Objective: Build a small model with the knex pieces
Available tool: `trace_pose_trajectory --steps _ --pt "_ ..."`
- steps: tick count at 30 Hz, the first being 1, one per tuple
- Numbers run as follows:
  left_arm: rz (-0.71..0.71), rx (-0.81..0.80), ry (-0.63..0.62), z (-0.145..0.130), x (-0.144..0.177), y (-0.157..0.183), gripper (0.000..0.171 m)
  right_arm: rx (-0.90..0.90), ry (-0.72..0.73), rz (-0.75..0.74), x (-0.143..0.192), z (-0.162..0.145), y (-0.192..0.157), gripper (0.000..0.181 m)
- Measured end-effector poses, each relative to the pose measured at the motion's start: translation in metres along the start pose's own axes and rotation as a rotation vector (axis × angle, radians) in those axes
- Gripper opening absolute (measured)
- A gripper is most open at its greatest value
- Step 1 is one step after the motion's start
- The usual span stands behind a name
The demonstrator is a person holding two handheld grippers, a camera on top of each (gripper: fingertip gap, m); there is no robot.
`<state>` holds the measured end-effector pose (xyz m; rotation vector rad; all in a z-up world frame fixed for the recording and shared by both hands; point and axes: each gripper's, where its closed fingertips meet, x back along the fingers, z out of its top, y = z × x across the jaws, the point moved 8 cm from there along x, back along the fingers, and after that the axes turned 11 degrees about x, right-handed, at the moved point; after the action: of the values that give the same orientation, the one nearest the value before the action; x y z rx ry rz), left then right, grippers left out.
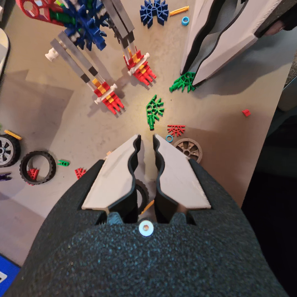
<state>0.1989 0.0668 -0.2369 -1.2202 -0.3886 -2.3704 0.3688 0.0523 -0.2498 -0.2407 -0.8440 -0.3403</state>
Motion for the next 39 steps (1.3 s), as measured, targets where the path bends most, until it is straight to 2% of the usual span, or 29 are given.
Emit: trace_pose_trajectory --steps 5,10,13,15,19,33,39 --pt "-0.026 0.014 0.030 0.000 0.005 0.007 0.014 0.075 -0.011 0.042 -0.006 0.007 -0.006 0.016" --pt "-0.121 -0.020 0.034 -0.011 0.008 0.025 0.014 0.124 -0.025 0.075 -0.009 0.011 -0.009 0.016" --pt "-0.135 -0.059 0.031 -0.017 0.001 0.037 0.010 0.127 -0.017 0.090 -0.011 0.011 -0.012 0.016" --pt "-0.130 -0.029 0.053 -0.017 -0.001 0.039 0.007 0.123 -0.012 0.093 -0.012 0.012 -0.013 0.016" --pt "-0.114 -0.007 0.057 -0.020 0.000 0.036 0.000 0.122 -0.012 0.094 -0.012 0.012 -0.013 0.016" --pt "-0.037 0.074 0.024 -0.036 0.016 0.012 0.000 0.171 -0.023 0.100 -0.012 0.014 -0.011 0.017" --pt "-0.015 0.091 0.021 -0.039 0.021 0.007 0.007 0.176 -0.032 0.083 -0.009 0.012 -0.010 0.022"
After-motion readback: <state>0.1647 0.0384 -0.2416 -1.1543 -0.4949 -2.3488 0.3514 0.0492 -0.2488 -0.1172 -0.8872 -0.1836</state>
